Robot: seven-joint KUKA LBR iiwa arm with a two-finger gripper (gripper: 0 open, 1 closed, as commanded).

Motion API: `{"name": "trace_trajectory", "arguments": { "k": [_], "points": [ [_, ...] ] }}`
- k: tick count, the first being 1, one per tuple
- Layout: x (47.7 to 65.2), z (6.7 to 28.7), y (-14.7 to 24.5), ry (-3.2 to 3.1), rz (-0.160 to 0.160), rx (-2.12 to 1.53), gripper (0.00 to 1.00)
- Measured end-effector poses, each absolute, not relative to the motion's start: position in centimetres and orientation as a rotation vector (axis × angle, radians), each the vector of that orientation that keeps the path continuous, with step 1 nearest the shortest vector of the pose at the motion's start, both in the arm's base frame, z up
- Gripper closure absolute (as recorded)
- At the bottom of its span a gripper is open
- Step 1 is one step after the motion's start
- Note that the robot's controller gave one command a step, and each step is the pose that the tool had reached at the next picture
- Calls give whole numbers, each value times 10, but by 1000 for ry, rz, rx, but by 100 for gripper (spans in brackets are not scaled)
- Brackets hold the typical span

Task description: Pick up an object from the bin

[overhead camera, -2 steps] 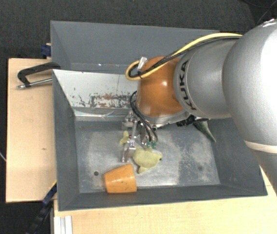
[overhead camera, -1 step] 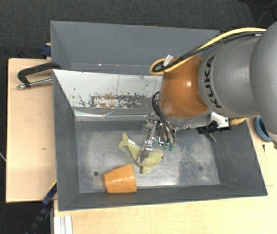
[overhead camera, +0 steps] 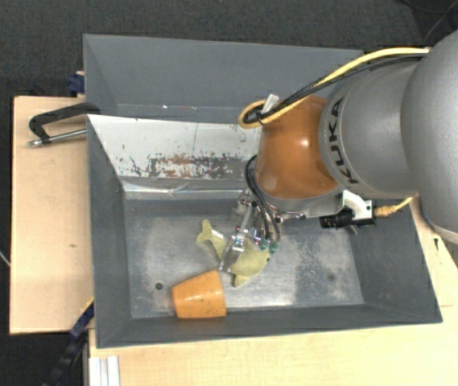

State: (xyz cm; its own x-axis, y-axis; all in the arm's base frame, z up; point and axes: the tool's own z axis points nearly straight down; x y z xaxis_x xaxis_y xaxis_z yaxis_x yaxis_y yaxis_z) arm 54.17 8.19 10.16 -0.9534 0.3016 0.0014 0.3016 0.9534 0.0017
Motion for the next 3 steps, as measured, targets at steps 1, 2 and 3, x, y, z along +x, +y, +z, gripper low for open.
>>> {"name": "trace_trajectory", "arguments": {
  "k": [1, 2, 3],
  "points": [
    [530, 72, 82, -3096, -6, -566, 0],
    [532, 73, 83, -3095, -6, -565, 0],
    [532, 74, 83, -3096, -7, -565, 100]
  ]
}}
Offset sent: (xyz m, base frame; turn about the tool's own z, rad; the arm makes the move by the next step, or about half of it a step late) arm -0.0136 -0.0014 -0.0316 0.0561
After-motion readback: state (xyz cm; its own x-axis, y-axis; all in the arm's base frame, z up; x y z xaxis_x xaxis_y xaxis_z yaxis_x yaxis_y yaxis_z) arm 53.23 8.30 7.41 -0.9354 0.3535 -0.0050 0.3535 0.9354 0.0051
